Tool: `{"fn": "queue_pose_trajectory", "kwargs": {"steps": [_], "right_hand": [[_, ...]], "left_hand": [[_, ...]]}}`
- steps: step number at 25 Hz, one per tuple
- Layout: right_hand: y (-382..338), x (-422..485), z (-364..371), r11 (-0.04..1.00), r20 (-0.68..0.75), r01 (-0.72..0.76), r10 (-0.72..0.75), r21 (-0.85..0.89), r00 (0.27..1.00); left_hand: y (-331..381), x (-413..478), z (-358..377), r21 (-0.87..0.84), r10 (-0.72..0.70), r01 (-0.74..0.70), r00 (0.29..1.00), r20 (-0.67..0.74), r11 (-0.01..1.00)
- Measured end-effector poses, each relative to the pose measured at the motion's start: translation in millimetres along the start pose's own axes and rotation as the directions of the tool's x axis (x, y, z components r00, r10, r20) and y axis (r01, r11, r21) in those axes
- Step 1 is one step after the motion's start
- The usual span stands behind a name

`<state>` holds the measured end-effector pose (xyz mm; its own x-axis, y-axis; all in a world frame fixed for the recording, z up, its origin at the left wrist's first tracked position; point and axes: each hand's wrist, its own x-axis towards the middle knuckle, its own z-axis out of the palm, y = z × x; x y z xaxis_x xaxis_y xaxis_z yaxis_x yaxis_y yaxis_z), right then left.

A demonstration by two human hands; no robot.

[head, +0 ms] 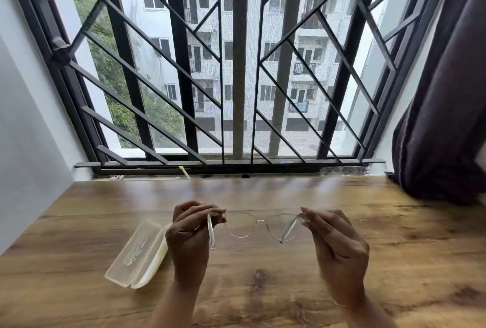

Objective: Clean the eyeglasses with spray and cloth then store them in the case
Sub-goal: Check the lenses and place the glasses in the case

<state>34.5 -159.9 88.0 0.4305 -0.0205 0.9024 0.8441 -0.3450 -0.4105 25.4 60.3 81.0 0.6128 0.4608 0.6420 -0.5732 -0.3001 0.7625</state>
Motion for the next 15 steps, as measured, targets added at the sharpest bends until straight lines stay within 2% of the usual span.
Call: {"fn": "queue_pose_trajectory", "kwargs": {"steps": [6, 11, 15], "right_hand": [[2.9, 2.4, -0.4, 0.979, 0.110, 0.123, -0.106, -0.163, 0.988], [3.8, 3.1, 0.0, 0.941, 0.181, 0.158, -0.107, -0.298, 0.978], [4.8, 2.7, 0.8, 0.942, 0.194, 0.140, -0.083, -0.304, 0.977]], "left_hand": [[1.6, 0.1, -2.1, 0.050, 0.057, -0.058, 0.998, 0.006, 0.997], [7.8, -0.3, -0.6, 0.044, 0.041, -0.040, 0.999, 0.000, 0.998], [5.6, -0.8, 0.0, 0.060, 0.047, -0.047, 0.999, 0.002, 0.997]]}}
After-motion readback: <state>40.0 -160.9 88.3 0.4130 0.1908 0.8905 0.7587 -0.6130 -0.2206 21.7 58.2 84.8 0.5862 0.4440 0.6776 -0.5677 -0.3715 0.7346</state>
